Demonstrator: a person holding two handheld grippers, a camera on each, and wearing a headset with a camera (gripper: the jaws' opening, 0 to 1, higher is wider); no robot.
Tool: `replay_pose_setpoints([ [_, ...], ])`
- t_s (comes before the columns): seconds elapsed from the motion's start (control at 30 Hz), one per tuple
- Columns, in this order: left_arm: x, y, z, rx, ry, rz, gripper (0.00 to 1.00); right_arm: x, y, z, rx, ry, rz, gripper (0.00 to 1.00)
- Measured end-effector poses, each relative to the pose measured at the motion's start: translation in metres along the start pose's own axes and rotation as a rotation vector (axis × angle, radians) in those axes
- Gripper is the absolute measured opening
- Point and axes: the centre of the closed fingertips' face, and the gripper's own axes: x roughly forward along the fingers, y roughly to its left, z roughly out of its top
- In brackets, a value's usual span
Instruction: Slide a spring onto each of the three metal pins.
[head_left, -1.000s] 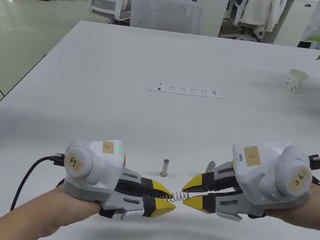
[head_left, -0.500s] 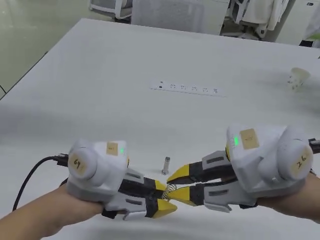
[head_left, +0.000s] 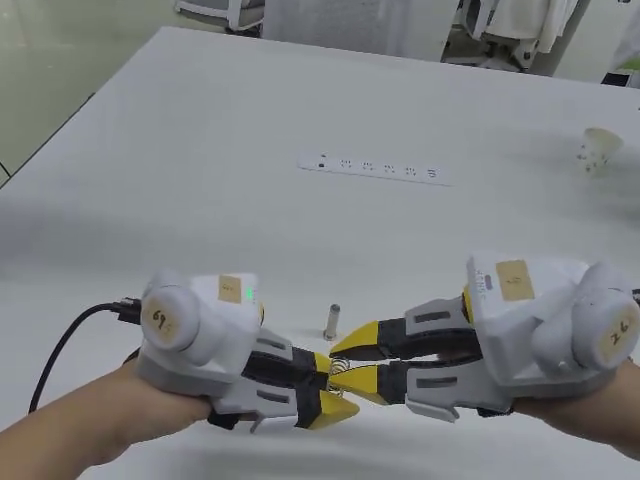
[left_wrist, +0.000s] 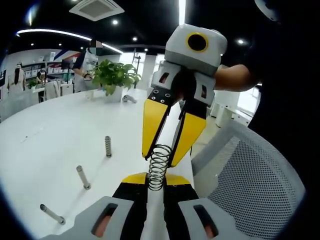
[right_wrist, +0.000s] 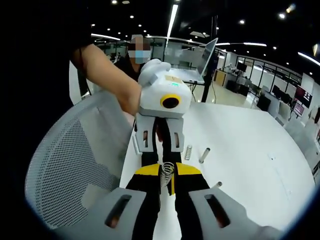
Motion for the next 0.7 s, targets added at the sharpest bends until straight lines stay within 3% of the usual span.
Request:
replay_pose_setpoints([
  [0.7, -0.0025, 0.0011, 0.0035, -0.031, -0.019, 0.016, 0.09, -0.0006, -0.0014, 0.0010, -0.015, 0.007, -0.015, 0.07],
])
